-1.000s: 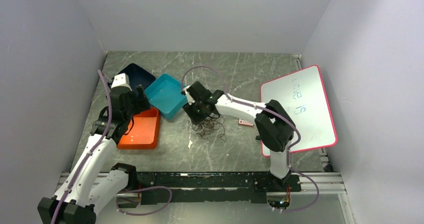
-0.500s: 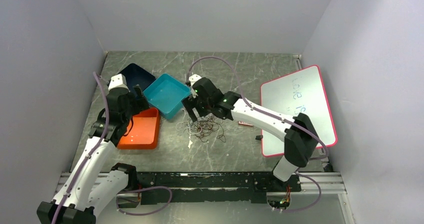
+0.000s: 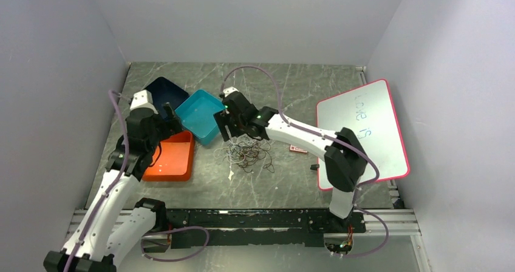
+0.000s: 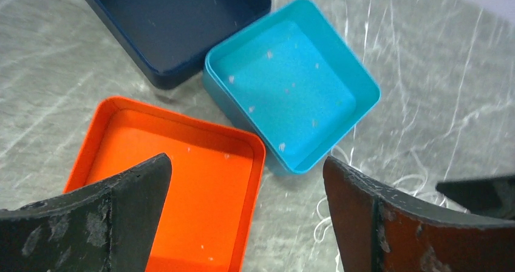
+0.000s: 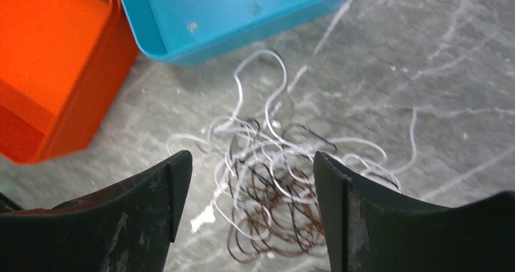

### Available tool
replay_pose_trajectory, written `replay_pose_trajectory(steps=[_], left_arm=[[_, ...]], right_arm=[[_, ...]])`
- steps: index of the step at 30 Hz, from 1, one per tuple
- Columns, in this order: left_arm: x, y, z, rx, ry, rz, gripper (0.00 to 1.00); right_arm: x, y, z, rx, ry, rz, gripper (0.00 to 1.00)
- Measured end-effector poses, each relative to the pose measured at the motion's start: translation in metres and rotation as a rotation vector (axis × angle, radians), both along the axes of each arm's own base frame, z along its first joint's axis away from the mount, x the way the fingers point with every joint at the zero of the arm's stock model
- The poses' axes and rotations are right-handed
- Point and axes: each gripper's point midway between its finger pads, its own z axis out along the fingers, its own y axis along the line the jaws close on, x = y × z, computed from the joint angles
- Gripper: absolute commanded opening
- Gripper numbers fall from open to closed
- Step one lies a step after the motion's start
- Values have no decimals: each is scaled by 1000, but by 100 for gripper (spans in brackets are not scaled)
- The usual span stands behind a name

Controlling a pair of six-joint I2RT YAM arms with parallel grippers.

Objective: Untangle the cables

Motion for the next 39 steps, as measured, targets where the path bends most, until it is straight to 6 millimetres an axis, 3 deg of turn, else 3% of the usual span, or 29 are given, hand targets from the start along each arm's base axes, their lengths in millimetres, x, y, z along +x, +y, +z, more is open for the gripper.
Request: replay_pose_trajectory(steps=[4,9,14,20,23,32,35,39], left_arm=[[0,-13,-21,8,89,-76,99],[-5,-16,-10,16,50,-115,99],[-9,-12,1,27,6,-109,99],[-7,-12,-7,38,38,-113,97],[-8,-12,-11,43,57,-113,96],[-13,-10,2,41,6,-116,96],[-13,-10,2,42,5,-117,94],[-13,-14,3,44,1,-142,93]], right_arm=[[11,25,-1,42,11,6,58],[21,48,-15,57,38,29,51],[19,50,-50,1,92,34,49],[14,43,-76,-57,138,30,45],[14,43,-79,-60,145,26,42],[17,52,-76,-9,144,4,15],[19,55,-75,5,137,0,0],[19,53,-73,13,127,-1,0]])
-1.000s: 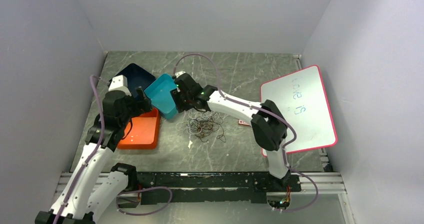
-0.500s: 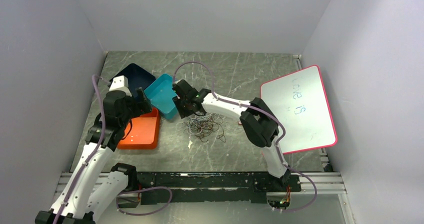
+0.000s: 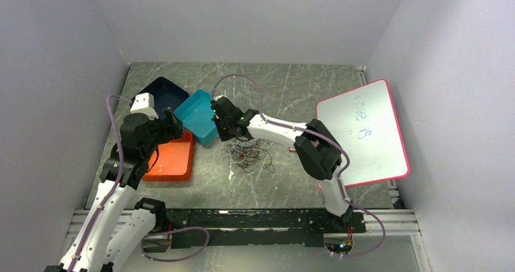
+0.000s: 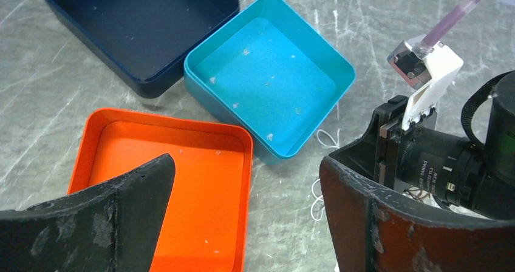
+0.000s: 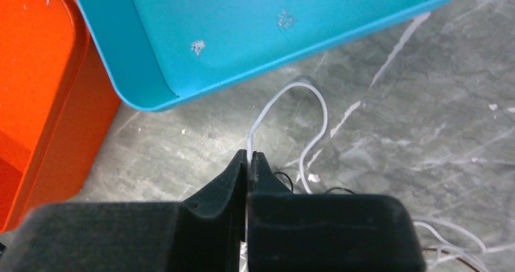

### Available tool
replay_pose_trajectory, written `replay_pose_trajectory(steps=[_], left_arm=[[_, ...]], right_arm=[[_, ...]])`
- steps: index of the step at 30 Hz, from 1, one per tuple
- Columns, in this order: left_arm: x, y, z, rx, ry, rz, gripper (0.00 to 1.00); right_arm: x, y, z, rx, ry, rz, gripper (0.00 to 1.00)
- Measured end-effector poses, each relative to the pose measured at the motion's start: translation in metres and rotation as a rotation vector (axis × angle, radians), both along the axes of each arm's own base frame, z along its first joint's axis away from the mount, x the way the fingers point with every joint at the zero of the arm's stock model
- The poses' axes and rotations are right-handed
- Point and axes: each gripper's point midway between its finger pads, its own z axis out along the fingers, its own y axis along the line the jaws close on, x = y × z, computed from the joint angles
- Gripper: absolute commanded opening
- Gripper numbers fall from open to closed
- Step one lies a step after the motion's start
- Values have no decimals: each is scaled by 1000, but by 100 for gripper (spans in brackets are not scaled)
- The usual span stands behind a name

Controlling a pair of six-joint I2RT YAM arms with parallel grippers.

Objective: Untangle the cables

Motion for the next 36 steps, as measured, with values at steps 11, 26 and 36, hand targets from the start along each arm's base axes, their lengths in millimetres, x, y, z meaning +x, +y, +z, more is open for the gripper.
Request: replay_pose_trajectory(steps=[11,26,36], left_arm=[[-7,-19,39,-66,-229,-123,99],[13,-98,56,-156,-328,-551,96],[28,-153,33,-295,-287,-842,100]], right_arm=[[-7,-25,105,182,-181,-46,0],[-28,-67,211,401,-348,-71,0],[-22,-95,244,470,-367,-130,0]])
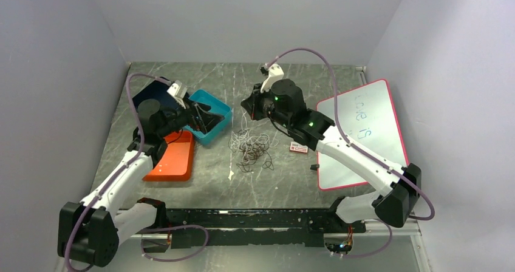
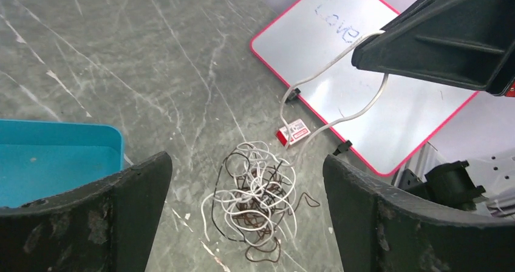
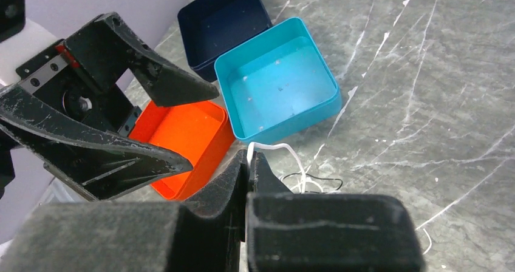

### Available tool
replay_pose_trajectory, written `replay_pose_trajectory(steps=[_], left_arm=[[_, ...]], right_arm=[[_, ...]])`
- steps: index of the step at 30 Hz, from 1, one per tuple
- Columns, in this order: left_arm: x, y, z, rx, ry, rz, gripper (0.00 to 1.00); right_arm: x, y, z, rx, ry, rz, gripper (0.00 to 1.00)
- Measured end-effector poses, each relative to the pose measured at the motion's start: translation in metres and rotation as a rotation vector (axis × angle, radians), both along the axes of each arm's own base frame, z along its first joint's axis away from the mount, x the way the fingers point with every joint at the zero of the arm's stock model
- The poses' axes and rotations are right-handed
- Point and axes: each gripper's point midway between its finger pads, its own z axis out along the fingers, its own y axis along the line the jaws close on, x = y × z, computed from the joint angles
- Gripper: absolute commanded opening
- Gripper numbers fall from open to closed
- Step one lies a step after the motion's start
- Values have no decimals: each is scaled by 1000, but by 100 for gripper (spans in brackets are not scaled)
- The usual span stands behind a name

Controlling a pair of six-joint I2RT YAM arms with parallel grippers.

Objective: Untangle the cables

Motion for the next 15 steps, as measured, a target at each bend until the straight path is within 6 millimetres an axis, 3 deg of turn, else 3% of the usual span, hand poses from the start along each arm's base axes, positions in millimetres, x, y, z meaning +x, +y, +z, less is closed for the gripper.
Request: replay_pose_trajectory(steps=[3,10,15], left_arm=[[-1,-4,-1,-4,16,-28,100],[-4,-6,26,-52,-34,-37,99],[0,-1,33,-123,-14,-26,99]], right_arm=[[0,-1,-2,-5,6,-3,0],[1,-4,-3,0,19,-13,0],[1,-4,-1,7,20,-15,0]])
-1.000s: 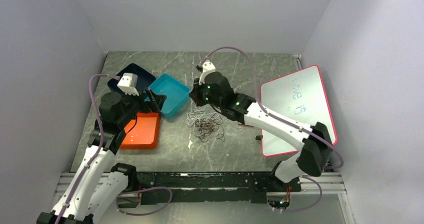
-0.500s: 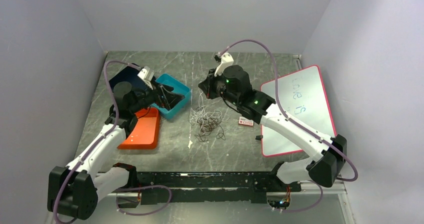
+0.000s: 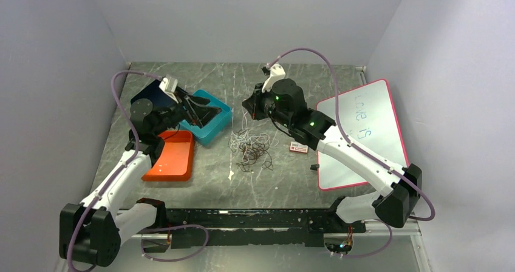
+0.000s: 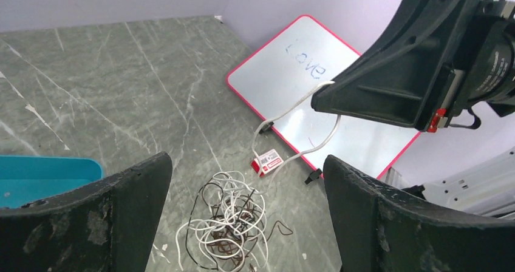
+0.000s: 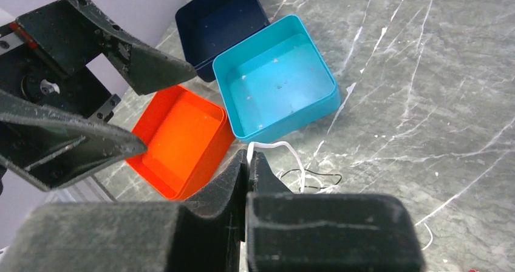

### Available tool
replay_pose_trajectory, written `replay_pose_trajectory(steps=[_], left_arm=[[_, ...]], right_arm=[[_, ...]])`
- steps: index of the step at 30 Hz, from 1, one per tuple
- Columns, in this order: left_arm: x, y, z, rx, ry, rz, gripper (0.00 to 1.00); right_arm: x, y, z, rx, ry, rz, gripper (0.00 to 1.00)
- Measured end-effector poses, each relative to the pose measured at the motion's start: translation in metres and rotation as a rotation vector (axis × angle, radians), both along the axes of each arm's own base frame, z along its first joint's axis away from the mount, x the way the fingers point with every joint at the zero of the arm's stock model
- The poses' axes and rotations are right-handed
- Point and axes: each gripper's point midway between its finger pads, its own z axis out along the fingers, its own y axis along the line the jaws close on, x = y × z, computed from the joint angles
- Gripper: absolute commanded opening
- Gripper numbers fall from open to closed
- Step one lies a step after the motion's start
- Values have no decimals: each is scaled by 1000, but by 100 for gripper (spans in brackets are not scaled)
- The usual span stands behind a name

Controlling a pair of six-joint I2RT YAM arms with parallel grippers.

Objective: Untangle the cables

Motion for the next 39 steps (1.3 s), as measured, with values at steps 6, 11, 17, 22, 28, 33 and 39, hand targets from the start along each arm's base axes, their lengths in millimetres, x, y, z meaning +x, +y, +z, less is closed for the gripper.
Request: replay_pose_trajectory(steps=[6,11,17,22,28,33,39], left_arm=[[7,7,-5,-43,62,-6,99],[5,3,-10,-32,86,-44,99],[-14,-21,8,28,-40,-91,99],[-35,-51,14,40,-112,-161,97],[-26,-69,-11,78,-80,-166,87],[-30,-95,-40,120,-31,-218,77],[-24,-109,-56,141,-21,-229,66]], right_arm=[[-1,-1,2,7,0,-2,0],[-1,-2,5,14,-5,-5,0],[-2,-3,8,29,-1,-10,0],[-4,-4,14,44,-3,-12,0],[-8,-5,21,75,-1,-7,0],[-11,-4,34,118,-15,1,0],[-14,1,43,151,-19,31,0]])
